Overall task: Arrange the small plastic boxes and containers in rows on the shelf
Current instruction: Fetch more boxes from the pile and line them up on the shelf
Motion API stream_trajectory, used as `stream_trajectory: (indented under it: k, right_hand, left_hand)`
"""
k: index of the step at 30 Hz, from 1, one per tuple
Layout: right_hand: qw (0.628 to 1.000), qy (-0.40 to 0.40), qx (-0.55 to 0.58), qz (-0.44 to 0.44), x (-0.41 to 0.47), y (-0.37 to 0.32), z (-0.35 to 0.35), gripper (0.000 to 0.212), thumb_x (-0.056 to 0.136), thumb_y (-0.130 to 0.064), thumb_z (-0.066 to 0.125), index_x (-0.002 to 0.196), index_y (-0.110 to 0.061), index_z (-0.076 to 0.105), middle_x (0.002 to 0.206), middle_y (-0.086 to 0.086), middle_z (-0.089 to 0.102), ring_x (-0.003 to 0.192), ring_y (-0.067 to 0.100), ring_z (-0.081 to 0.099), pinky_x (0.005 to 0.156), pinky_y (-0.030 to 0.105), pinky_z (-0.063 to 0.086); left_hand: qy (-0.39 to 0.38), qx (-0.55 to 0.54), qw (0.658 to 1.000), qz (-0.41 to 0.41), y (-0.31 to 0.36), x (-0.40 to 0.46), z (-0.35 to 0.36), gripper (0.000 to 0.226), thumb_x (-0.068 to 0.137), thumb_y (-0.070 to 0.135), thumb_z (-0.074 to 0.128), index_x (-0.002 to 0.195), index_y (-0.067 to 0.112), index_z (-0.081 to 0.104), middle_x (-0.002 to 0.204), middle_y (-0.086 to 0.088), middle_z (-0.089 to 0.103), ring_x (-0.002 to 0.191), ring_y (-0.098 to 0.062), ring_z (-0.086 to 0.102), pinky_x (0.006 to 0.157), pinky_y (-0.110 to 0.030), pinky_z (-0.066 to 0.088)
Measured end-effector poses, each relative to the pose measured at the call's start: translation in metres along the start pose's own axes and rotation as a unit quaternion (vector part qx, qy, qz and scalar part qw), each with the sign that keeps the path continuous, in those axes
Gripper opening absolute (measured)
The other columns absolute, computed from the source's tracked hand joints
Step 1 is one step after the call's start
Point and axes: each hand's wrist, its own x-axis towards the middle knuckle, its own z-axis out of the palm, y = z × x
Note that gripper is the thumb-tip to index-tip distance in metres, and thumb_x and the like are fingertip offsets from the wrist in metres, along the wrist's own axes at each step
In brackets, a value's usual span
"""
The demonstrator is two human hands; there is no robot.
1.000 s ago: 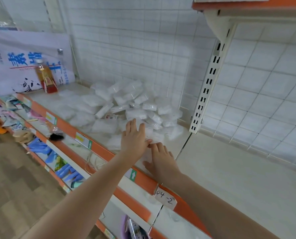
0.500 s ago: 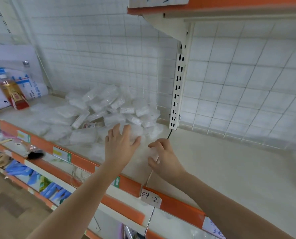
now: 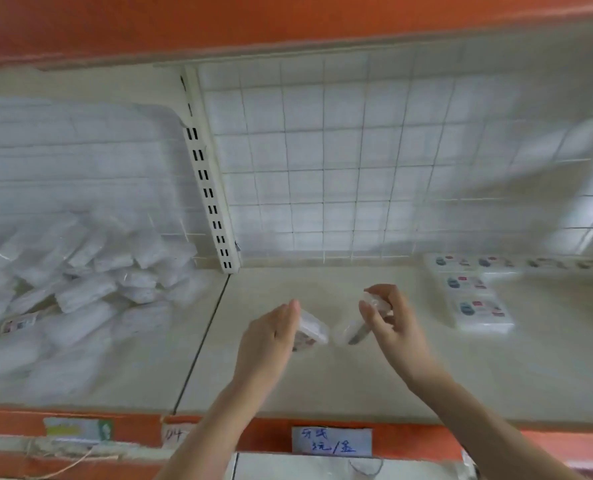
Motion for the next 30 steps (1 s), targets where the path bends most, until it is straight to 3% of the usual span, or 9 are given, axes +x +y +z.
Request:
stream_trajectory:
  k: [4, 7, 10, 12, 15, 18, 22, 26, 30]
  right_hand:
    - [0.998, 0.062, 0.004, -0.001, -0.017, 0.013, -0.06, 0.006, 0.092, -0.032, 0.056, 0.09, -0.027, 0.053, 0.098, 0.003, 0.058, 0.083, 0.004, 0.06, 0.069, 0.017, 0.045]
    - [0.997, 0.076, -0.006, 0.012, -0.028, 0.022, -0.099, 0.009, 0.092, -0.031, 0.054, 0.087, -0.024, 0.057, 0.097, -0.001, 0.057, 0.083, 0.002, 0.06, 0.069, 0.016, 0.045]
    - [0.997, 0.07, -0.023, 0.005, -0.038, 0.029, -0.135, 0.019, 0.084, -0.046, 0.051, 0.091, -0.032, 0.062, 0.099, -0.011, 0.052, 0.071, 0.004, 0.062, 0.066, 0.021, 0.047]
    - [0.997, 0.062, -0.041, -0.009, -0.042, 0.034, -0.157, 0.022, 0.084, -0.048, 0.053, 0.094, -0.031, 0.064, 0.099, -0.012, 0.051, 0.076, 0.004, 0.06, 0.066, 0.015, 0.044]
    - [0.995, 0.037, -0.086, -0.023, -0.044, 0.042, -0.183, 0.026, 0.082, -0.053, 0.062, 0.098, -0.033, 0.06, 0.104, -0.009, 0.049, 0.087, 0.001, 0.057, 0.073, 0.01, 0.044]
    - [0.99, 0.043, -0.136, -0.021, -0.042, 0.052, -0.202, 0.022, 0.079, -0.044, 0.067, 0.096, -0.04, 0.054, 0.103, -0.01, 0.047, 0.082, 0.009, 0.058, 0.067, 0.018, 0.051]
    - [0.988, 0.079, -0.129, -0.029, -0.036, 0.064, -0.225, 0.015, 0.078, -0.046, 0.06, 0.088, -0.035, 0.059, 0.095, -0.007, 0.051, 0.079, 0.003, 0.056, 0.065, 0.009, 0.041]
    - [0.993, 0.076, -0.095, -0.004, -0.034, 0.076, -0.242, 0.024, 0.079, -0.049, 0.055, 0.088, -0.029, 0.065, 0.094, -0.004, 0.054, 0.074, 0.002, 0.057, 0.063, 0.01, 0.04]
    - [0.994, 0.056, -0.091, 0.003, -0.037, 0.085, -0.256, 0.032, 0.076, -0.058, 0.05, 0.1, -0.038, 0.057, 0.1, -0.009, 0.054, 0.077, 0.0, 0.057, 0.065, 0.01, 0.043]
  left_hand:
    - [-0.035, 0.007, 0.999, -0.009, 0.039, 0.008, 0.061, 0.072, 0.084, 0.07, 0.012, 0.049, 0.016, 0.046, 0.053, 0.0, 0.058, 0.059, -0.02, 0.06, 0.058, -0.031, 0.043]
    - [-0.073, 0.019, 0.997, 0.001, 0.064, 0.01, 0.104, 0.08, 0.077, 0.074, 0.011, 0.057, 0.008, 0.051, 0.059, -0.007, 0.061, 0.068, -0.026, 0.062, 0.065, -0.034, 0.045]
    - [-0.124, -0.067, 0.99, 0.006, 0.09, 0.006, 0.142, 0.091, 0.072, 0.081, 0.015, 0.07, -0.002, 0.054, 0.066, -0.02, 0.062, 0.064, -0.032, 0.062, 0.063, -0.045, 0.05]
    - [-0.15, -0.14, 0.978, -0.032, 0.112, 0.004, 0.161, 0.081, 0.083, 0.074, 0.025, 0.07, 0.002, 0.062, 0.064, -0.011, 0.066, 0.06, -0.028, 0.063, 0.058, -0.043, 0.053]
    - [-0.181, -0.216, 0.958, -0.055, 0.143, 0.0, 0.182, 0.059, 0.096, 0.052, 0.025, 0.067, 0.029, 0.071, 0.063, -0.001, 0.07, 0.06, -0.019, 0.066, 0.06, -0.042, 0.057]
    - [-0.223, -0.246, 0.941, -0.066, 0.154, -0.004, 0.196, 0.052, 0.086, 0.062, 0.022, 0.09, 0.034, 0.066, 0.078, 0.003, 0.073, 0.07, -0.014, 0.07, 0.062, -0.039, 0.058]
    - [-0.286, -0.248, 0.925, -0.02, 0.151, -0.012, 0.212, 0.053, 0.085, 0.069, 0.031, 0.112, 0.032, 0.058, 0.1, 0.002, 0.07, 0.087, -0.012, 0.068, 0.069, -0.033, 0.056]
    - [-0.225, -0.289, 0.931, 0.001, 0.158, -0.027, 0.227, 0.03, 0.086, 0.019, 0.066, 0.114, 0.015, 0.054, 0.087, 0.002, 0.069, 0.07, -0.004, 0.065, 0.054, -0.014, 0.045]
    - [-0.166, -0.322, 0.932, -0.013, 0.162, -0.037, 0.242, 0.044, 0.076, 0.028, 0.064, 0.117, 0.013, 0.054, 0.088, 0.003, 0.072, 0.071, -0.006, 0.064, 0.056, -0.017, 0.046]
